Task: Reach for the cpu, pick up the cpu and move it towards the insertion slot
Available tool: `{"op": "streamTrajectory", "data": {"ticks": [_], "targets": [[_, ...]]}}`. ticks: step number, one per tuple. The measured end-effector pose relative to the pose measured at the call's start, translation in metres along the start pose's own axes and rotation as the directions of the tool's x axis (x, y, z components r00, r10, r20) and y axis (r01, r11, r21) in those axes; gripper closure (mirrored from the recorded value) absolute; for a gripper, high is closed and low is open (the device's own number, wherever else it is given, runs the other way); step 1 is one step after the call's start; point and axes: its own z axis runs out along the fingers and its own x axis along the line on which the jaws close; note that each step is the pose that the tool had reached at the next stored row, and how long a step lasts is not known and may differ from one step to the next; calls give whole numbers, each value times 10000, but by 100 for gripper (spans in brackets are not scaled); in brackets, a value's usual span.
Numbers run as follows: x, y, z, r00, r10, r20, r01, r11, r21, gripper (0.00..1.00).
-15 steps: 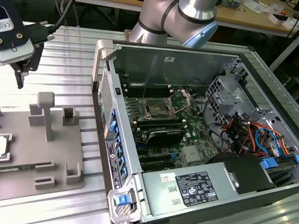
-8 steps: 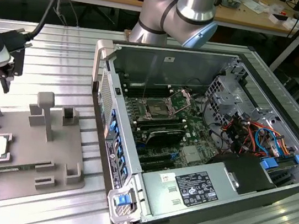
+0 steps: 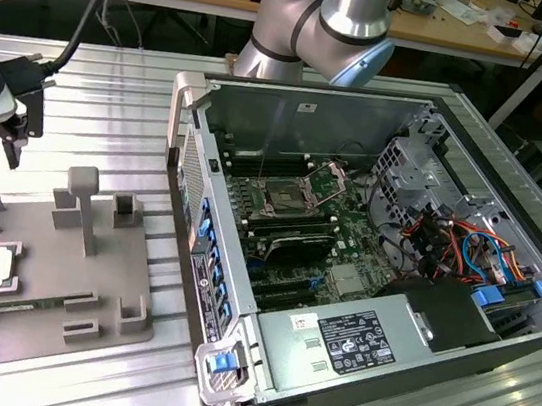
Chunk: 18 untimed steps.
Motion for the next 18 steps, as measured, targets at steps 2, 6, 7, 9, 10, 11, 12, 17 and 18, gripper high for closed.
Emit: {"op": "streamTrajectory", "data": {"ticks": [2,6,7,9,10,11,12,17,18], "targets": [[-1,-3,41,10000,1,-16,-1,10000,0,26],[23,-39,126,10000,1,-62,-1,10000,0,26],[35,-46,133,10000,2,-61,-2,10000,-1,26],[63,-79,156,10000,2,-60,-2,10000,-2,26],[71,-90,165,10000,2,-60,-2,10000,-1,26],[73,-91,166,10000,3,-60,-3,10000,-2,26],[72,-91,166,10000,3,-61,-3,10000,-1,26],[72,-91,166,10000,2,-61,-2,10000,0,26],[72,-92,166,10000,2,-62,-2,10000,0,26]]}}
